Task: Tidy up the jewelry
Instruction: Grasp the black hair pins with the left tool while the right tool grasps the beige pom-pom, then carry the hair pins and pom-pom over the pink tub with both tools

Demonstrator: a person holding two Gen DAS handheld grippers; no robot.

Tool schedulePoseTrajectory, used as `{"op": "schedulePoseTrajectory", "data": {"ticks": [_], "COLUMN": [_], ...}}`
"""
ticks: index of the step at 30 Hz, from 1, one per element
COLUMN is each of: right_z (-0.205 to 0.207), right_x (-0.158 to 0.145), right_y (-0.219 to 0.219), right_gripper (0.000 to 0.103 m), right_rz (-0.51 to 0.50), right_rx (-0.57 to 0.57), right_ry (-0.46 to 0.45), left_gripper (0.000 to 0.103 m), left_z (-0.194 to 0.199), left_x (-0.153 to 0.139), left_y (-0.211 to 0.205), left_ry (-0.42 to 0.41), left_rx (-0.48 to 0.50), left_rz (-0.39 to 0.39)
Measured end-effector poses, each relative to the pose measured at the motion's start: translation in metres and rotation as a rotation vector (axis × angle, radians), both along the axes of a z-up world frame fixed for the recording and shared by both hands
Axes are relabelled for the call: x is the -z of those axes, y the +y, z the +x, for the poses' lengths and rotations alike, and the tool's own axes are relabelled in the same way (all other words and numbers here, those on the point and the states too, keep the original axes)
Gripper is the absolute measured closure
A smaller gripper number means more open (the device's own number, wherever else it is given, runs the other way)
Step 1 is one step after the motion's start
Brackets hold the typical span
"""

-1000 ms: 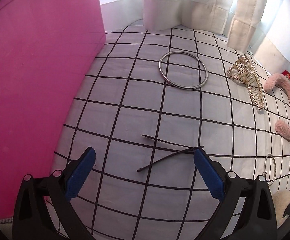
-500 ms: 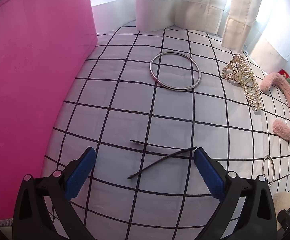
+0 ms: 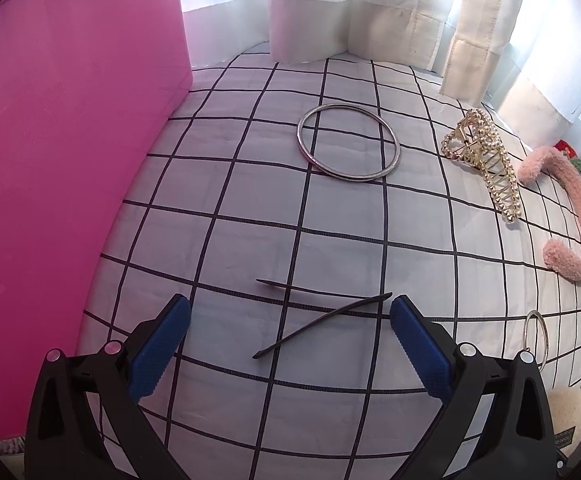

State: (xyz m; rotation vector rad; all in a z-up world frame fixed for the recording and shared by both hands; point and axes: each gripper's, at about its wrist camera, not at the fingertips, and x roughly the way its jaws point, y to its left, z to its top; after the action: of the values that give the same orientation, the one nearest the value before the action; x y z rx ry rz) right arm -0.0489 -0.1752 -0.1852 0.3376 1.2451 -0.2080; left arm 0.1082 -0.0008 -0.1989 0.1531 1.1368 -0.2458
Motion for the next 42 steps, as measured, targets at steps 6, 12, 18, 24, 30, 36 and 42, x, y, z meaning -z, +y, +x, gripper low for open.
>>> {"op": "schedulePoseTrajectory", "data": {"ticks": [6, 12, 18, 24, 30, 36, 42], "right_z": [-0.004, -0.009, -0.01, -0.011, -0.013, -0.015, -0.016], "right_x": [0.002, 0.0, -0.002, -0.004, -0.008, -0.01, -0.015], "right_y": [0.0, -0.003, 0.0, 0.0, -0.001, -0.002, -0.001], "right_gripper": [0.036, 0.045, 0.05, 0.052, 0.052, 0.052, 0.052], "right_rz": [-0.018, -0.016, -0.011, -0.006, -0.006, -0.001, 0.001], "right_rx": [-0.01, -0.005, -0.002, -0.004, -0.007, -0.007, -0.01], "right_ry": [-0.018, -0.035, -0.044, -0.05, -0.066, -0.071, -0.085], "left_gripper": [0.007, 0.028, 0.063, 0.071, 0.083, 0.09, 0.09], "left_z": [-0.005, -0.01, -0.01, -0.008, -0.014, -0.019, -0.019], "left_x": [-0.002, -0.009, -0.014, -0.015, -0.018, -0.028, -0.038], "left_y": [0.001, 0.012, 0.016, 0.02, 0.019, 0.017, 0.018], "left_ry": [-0.012, -0.025, -0.027, -0.012, -0.021, -0.044, -0.06], "left_rx": [0.011, -0.011, -0.004, -0.011, 0.006, 0.022, 0.018], "left_rz": [-0.008, -0.018, -0.019, -0.043, -0.054, -0.073, -0.093]}}
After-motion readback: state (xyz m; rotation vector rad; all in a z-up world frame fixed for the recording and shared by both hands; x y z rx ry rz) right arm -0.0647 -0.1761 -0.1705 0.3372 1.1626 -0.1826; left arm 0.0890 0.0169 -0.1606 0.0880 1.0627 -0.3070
